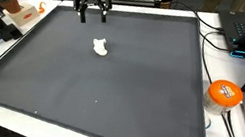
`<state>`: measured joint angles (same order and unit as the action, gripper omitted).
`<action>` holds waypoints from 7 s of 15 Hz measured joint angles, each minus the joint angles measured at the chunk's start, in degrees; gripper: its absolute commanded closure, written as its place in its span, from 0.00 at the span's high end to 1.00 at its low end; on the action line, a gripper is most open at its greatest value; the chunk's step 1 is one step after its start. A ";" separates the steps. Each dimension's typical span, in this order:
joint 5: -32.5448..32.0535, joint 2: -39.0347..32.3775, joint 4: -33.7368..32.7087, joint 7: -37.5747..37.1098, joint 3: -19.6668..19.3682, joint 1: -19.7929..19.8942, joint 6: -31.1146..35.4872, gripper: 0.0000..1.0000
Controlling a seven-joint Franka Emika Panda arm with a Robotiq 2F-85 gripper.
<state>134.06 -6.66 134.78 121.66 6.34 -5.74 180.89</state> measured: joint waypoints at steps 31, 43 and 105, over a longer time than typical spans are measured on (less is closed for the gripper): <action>6.68 -18.61 -29.66 4.74 -16.44 -32.22 38.01 1.00; 3.46 -33.12 -52.31 13.25 11.63 -5.58 59.70 1.00; 7.99 -23.62 -14.04 17.99 96.05 89.87 45.78 1.00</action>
<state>142.05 -30.28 120.74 139.66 102.39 84.13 226.67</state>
